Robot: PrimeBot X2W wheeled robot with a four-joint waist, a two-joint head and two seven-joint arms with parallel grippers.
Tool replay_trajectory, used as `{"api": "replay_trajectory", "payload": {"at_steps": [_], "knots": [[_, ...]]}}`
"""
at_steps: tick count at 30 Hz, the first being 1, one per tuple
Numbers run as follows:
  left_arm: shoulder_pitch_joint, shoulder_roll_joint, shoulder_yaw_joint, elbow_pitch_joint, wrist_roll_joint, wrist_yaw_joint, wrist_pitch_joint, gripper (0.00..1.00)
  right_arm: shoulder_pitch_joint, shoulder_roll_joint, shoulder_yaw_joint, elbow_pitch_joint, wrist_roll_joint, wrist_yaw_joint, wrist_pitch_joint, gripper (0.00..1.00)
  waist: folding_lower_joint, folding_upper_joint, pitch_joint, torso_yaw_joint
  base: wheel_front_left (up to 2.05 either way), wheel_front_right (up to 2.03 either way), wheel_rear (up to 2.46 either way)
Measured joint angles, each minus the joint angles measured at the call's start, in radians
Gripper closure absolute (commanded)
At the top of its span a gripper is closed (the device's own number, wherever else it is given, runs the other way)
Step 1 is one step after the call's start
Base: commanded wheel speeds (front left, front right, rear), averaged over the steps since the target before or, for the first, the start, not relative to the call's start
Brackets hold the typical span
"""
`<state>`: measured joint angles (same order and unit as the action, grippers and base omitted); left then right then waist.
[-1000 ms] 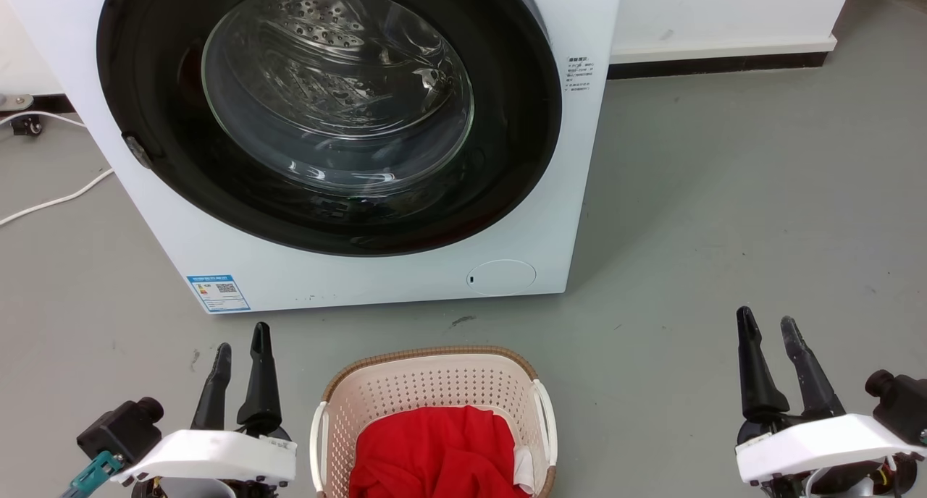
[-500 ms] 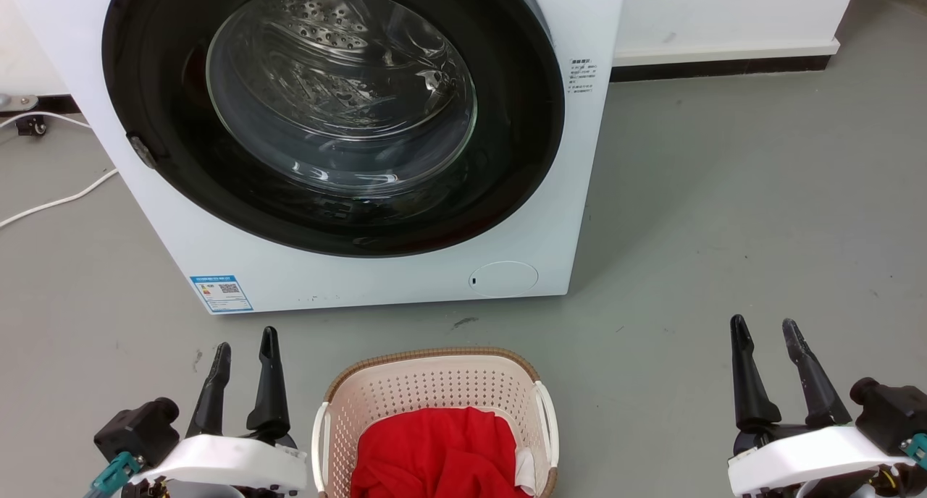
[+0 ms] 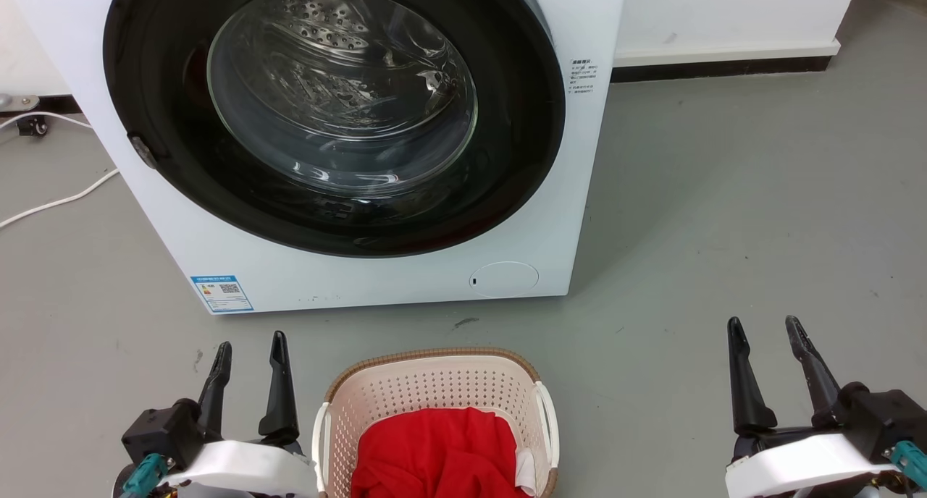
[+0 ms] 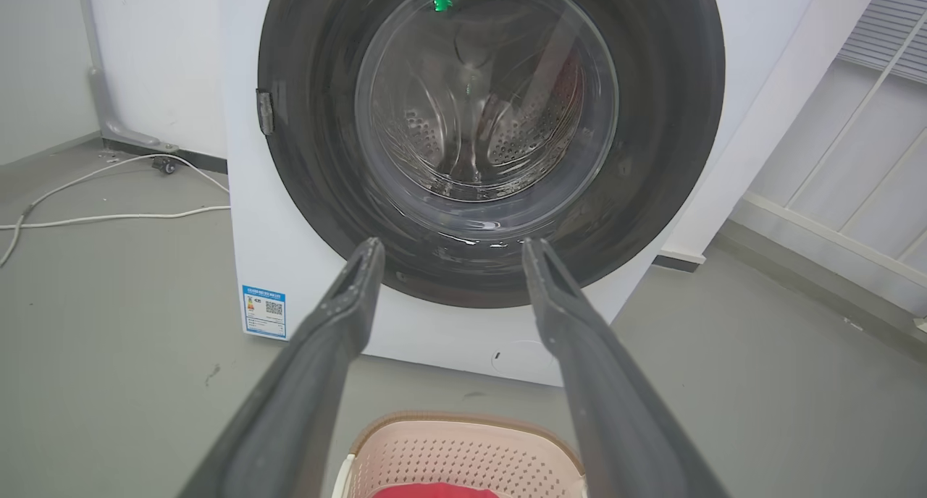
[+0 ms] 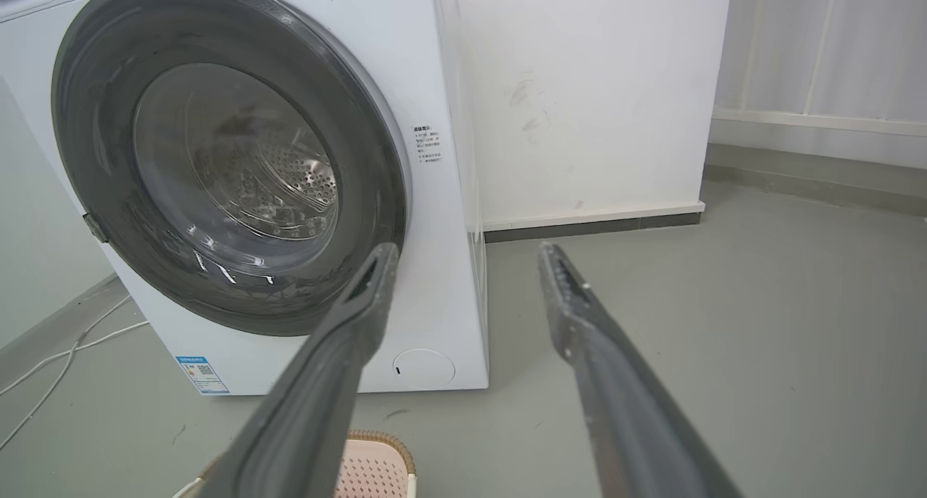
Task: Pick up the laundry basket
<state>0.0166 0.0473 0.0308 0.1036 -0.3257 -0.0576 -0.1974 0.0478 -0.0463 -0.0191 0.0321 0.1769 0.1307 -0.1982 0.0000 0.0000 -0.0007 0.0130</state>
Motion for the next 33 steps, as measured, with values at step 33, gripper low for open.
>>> {"api": "replay_trajectory", "payload": {"at_steps": [33], "knots": [[0.025, 0.002, -0.012, -0.040, 0.246, 0.031, -0.063, 0.00, 0.034, -0.001, 0.003, -0.040, -0.234, 0.000, -0.063, 0.00, 0.0000, 0.0000, -0.007, 0.002, 0.00, 0.00, 0.00]]}}
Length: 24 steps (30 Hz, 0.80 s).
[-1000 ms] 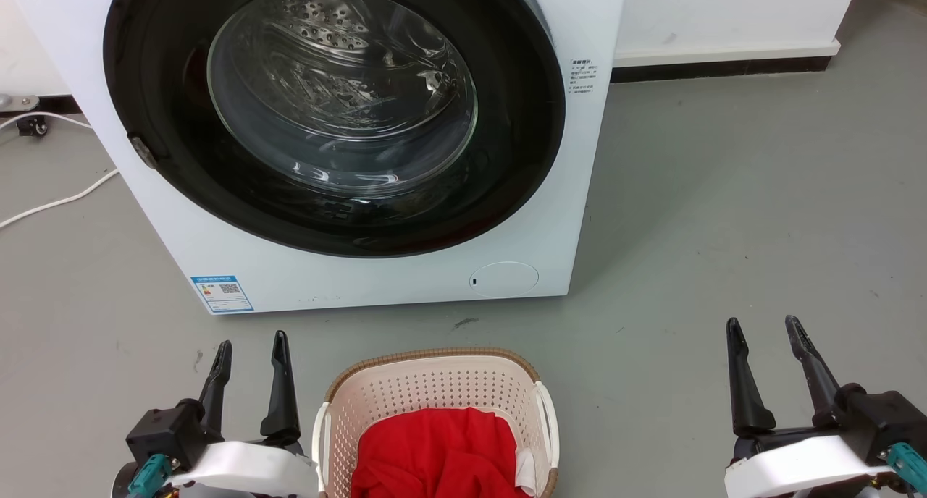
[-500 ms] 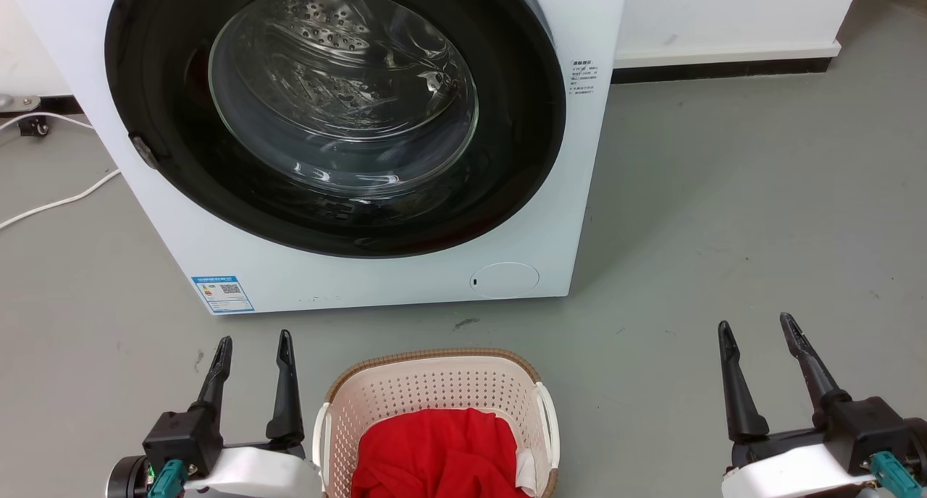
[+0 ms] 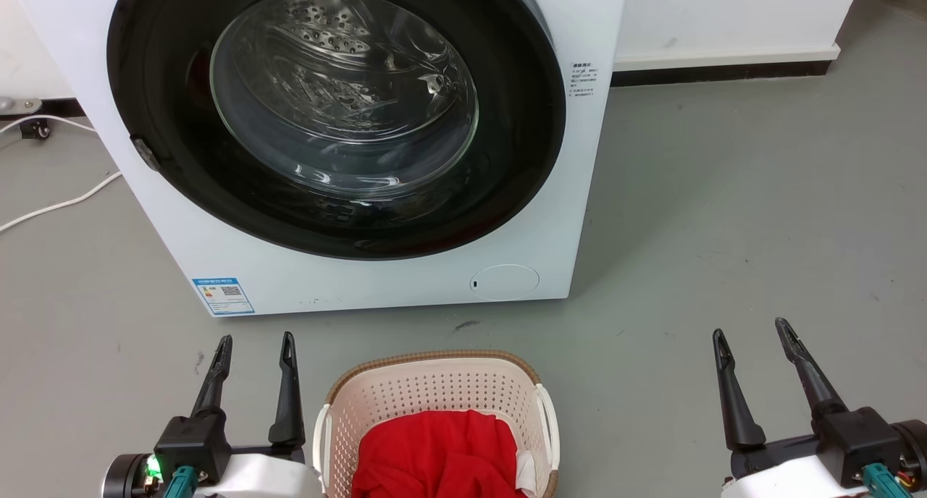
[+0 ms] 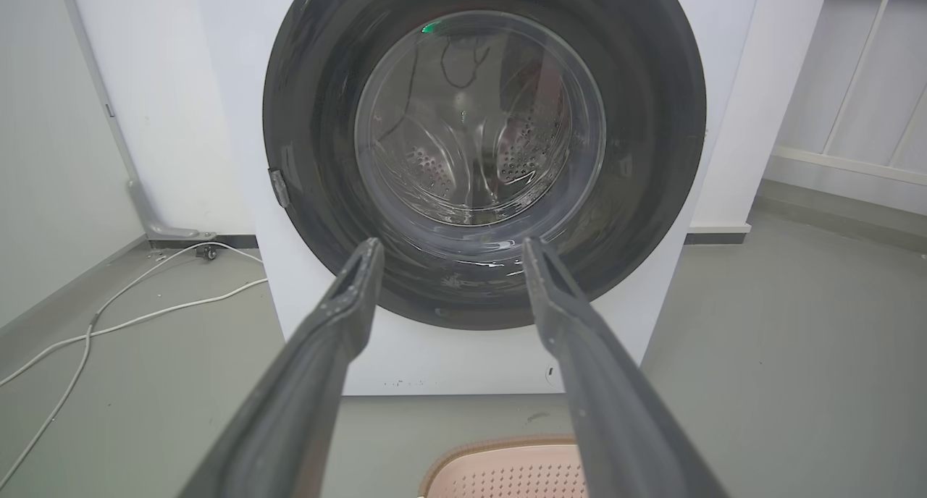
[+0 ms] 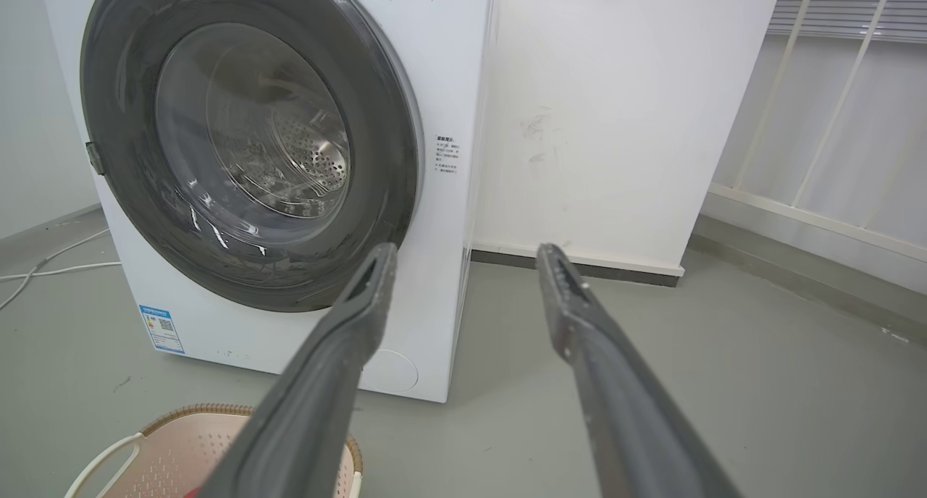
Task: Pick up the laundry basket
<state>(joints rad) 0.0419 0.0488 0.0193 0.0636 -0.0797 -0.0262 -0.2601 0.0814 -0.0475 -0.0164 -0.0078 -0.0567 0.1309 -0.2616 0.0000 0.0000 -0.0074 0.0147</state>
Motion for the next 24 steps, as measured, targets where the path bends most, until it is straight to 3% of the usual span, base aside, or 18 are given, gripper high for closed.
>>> {"api": "replay_trajectory", "payload": {"at_steps": [24], "knots": [[0.010, 0.000, 0.002, 0.005, -0.006, 0.005, -0.002, 0.00, 0.002, 0.000, 0.017, -0.001, 0.013, 0.000, -0.001, 0.00, 0.0000, 0.0000, 0.008, -0.005, 0.00, 0.00, 0.00]]}}
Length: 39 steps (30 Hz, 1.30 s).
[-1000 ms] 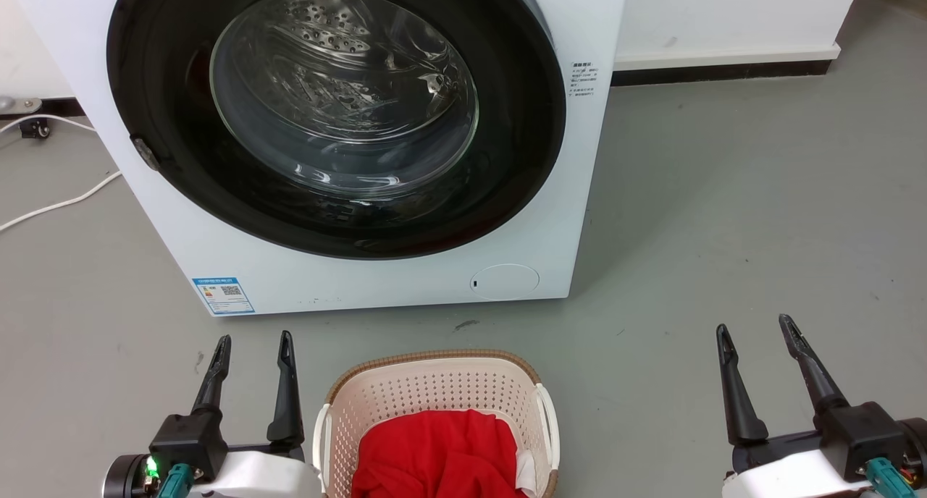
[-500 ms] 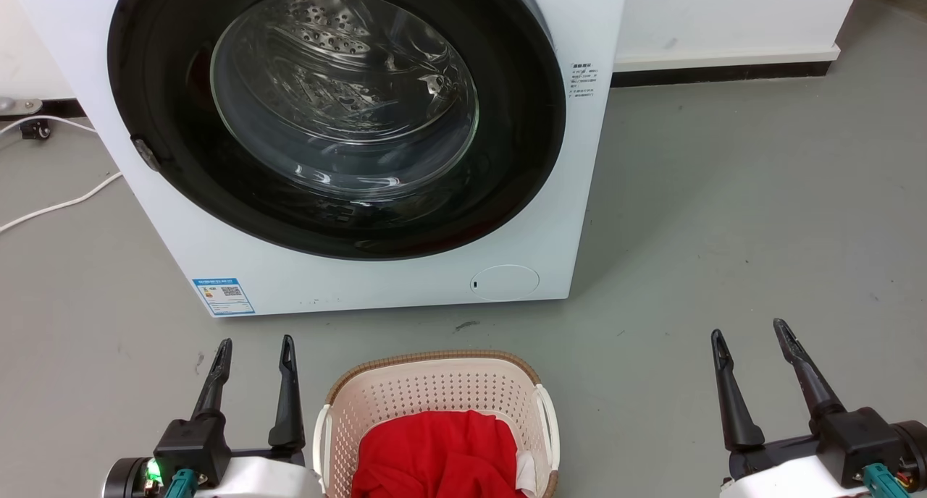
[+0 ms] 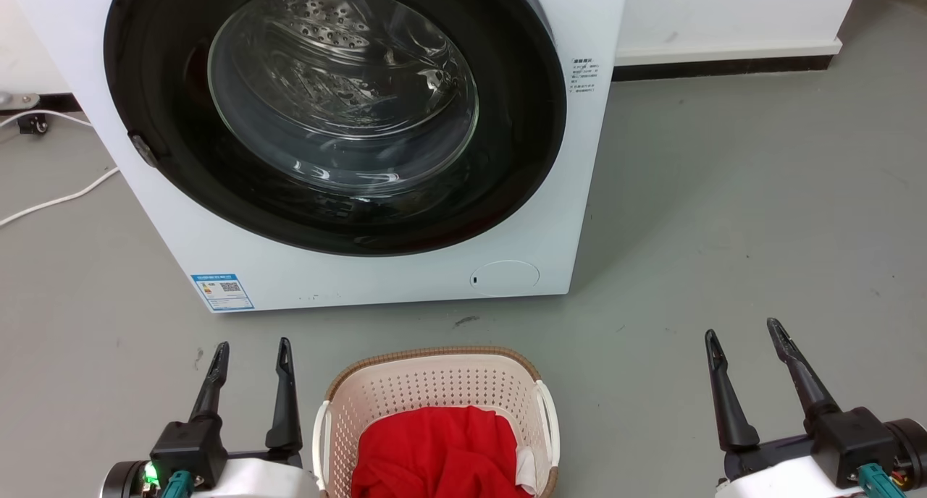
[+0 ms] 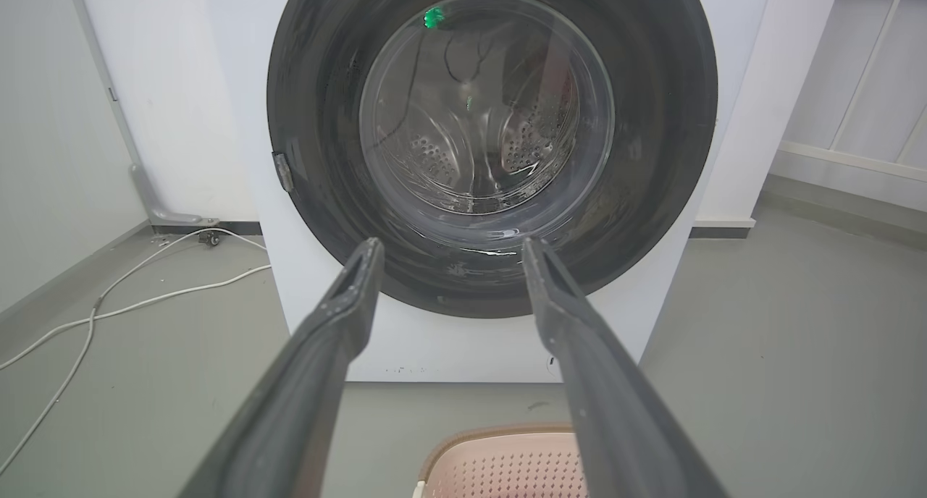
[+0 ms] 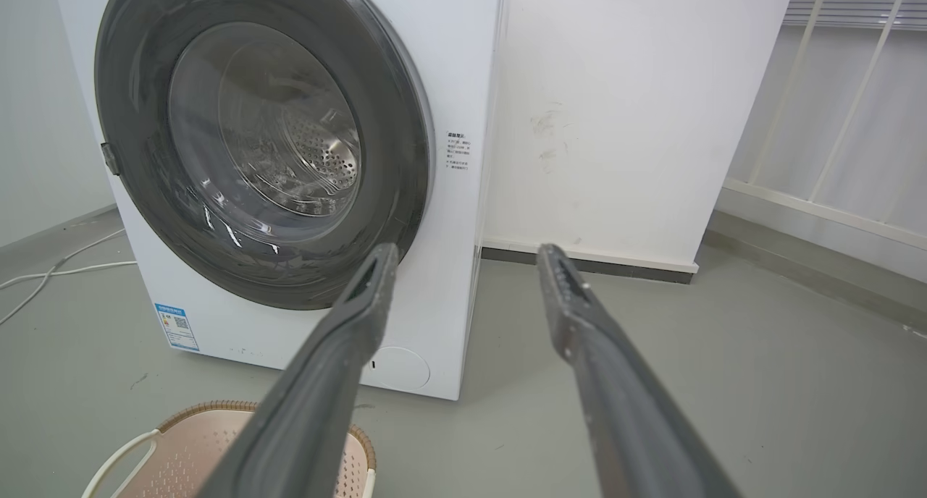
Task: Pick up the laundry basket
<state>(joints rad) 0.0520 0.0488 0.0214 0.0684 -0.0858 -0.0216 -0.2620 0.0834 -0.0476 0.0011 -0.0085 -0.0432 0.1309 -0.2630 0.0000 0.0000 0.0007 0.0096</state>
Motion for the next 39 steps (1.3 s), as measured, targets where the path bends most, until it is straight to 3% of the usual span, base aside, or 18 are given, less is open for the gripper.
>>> {"api": "replay_trajectory", "payload": {"at_steps": [7, 12, 19, 29, 39], "knots": [[-0.036, 0.000, 0.031, 0.058, -0.025, -0.015, -0.001, 0.00, -0.040, -0.001, 0.049, 0.039, 0.010, 0.000, 0.000, 0.00, 0.0000, 0.0000, 0.028, 0.001, 0.00, 0.00, 0.00], [-0.140, 0.004, 0.067, 0.173, -0.022, -0.051, -0.001, 0.00, -0.148, -0.002, 0.112, 0.152, -0.002, 0.000, 0.000, 0.00, 0.0000, 0.0000, 0.089, 0.001, 0.00, 0.00, 0.00], [-0.317, 0.054, 0.082, 0.372, -0.015, -0.092, -0.001, 0.00, -0.359, -0.002, 0.184, 0.354, -0.021, 0.000, 0.000, 0.00, 0.0001, 0.0000, 0.220, -0.003, 0.00, 0.00, 0.00], [-0.591, 0.109, 0.029, 0.710, -0.049, -0.106, -0.001, 0.00, -0.627, -0.002, 0.273, 0.647, -0.036, 0.000, 0.000, 0.00, 0.0003, 0.0000, 0.433, 0.007, 0.00, 0.00, 0.00], [-0.766, 0.151, -0.068, 0.961, -0.102, -0.108, -0.001, 0.00, -0.837, -0.002, 0.331, 0.951, -0.047, 0.000, 0.000, 0.00, 0.0003, 0.0000, 0.614, 0.021, 0.00, 0.00, 0.00]]}}
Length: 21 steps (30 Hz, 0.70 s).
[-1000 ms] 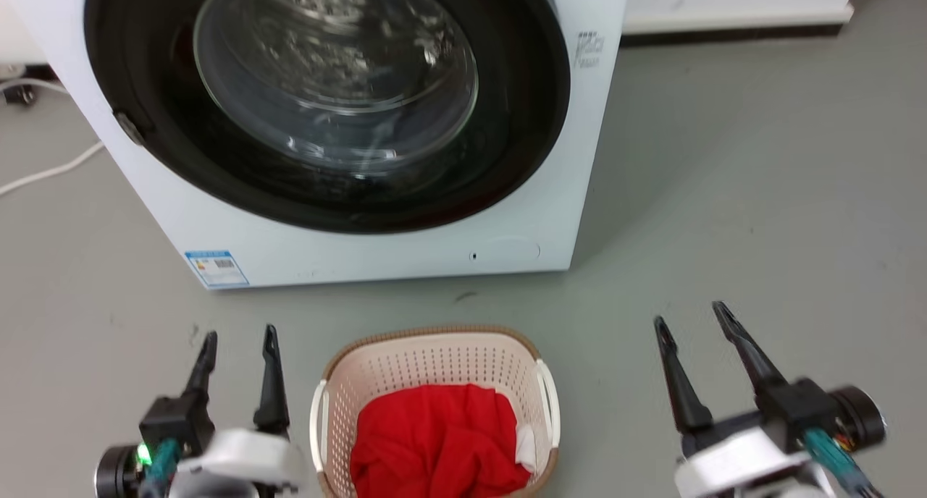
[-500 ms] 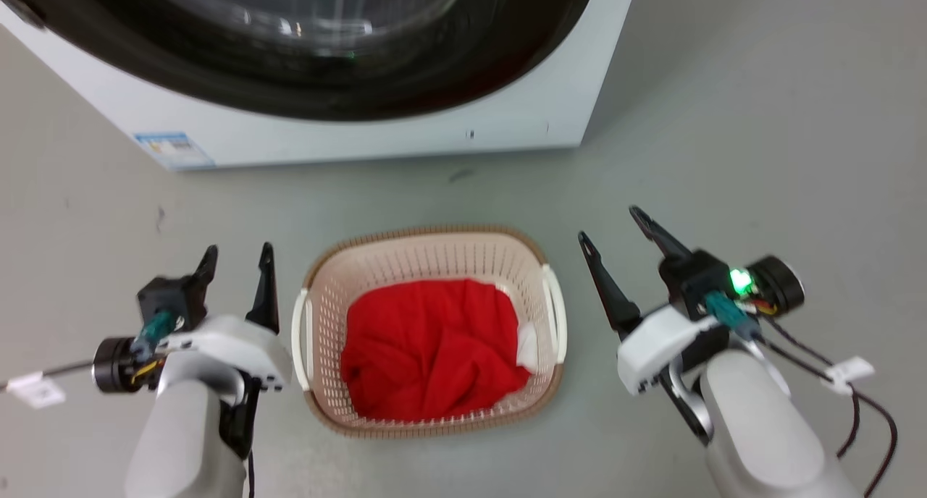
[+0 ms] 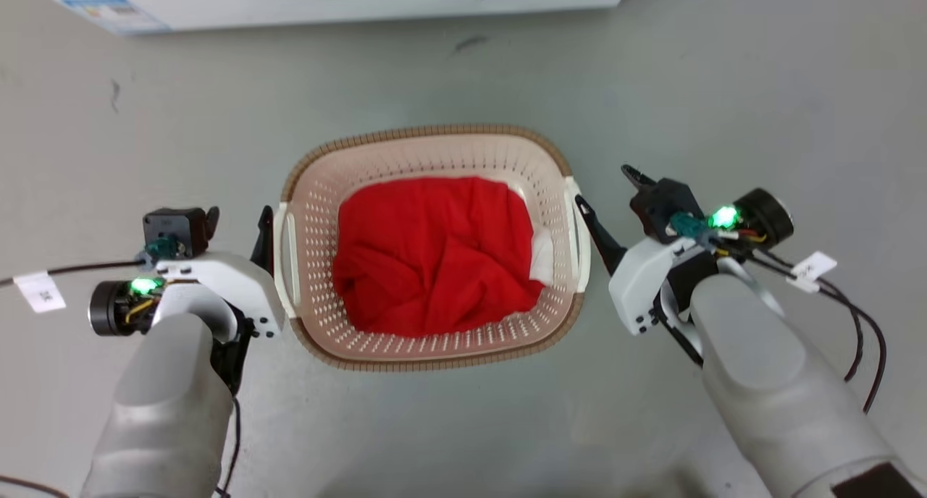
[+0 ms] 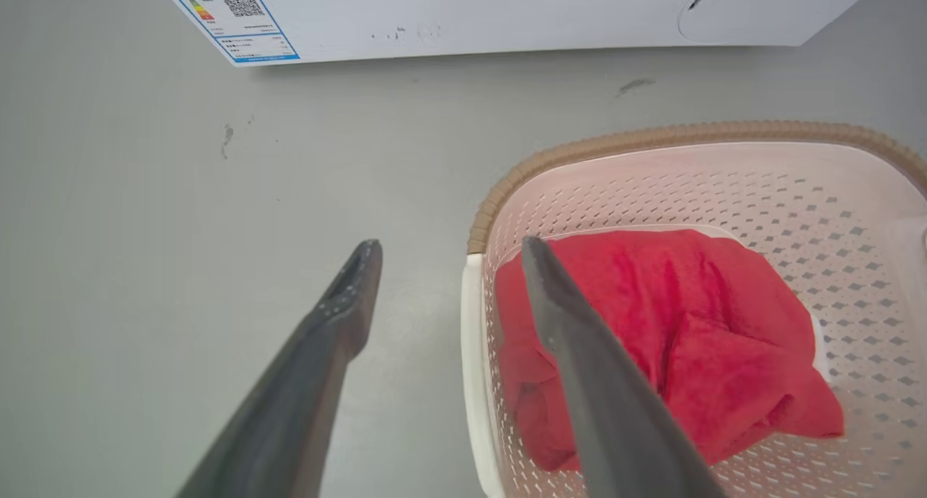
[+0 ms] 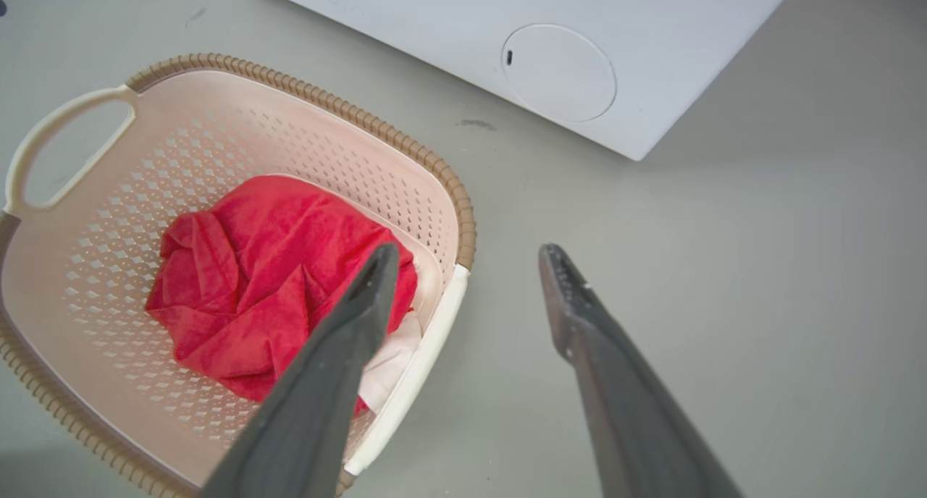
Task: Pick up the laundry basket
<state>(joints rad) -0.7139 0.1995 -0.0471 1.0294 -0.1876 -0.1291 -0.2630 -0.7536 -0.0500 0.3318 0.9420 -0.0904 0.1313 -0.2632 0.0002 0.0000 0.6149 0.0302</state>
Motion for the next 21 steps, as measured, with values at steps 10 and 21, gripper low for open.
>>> {"api": "replay_trajectory", "payload": {"at_steps": [10, 21], "knots": [[-0.125, -0.007, -0.099, 0.128, -0.059, 0.000, 0.000, 0.00, -0.135, 0.000, 0.032, 0.156, 0.023, 0.000, 0.000, 0.00, 0.0000, 0.0000, 0.145, 0.015, 0.00, 0.00, 0.00], [-0.197, -0.016, -0.203, 0.208, -0.131, 0.000, 0.018, 0.00, -0.195, 0.000, 0.126, 0.263, 0.092, 0.000, 0.027, 0.00, -0.0001, 0.0000, 0.248, 0.037, 0.00, 0.00, 0.00]]}}
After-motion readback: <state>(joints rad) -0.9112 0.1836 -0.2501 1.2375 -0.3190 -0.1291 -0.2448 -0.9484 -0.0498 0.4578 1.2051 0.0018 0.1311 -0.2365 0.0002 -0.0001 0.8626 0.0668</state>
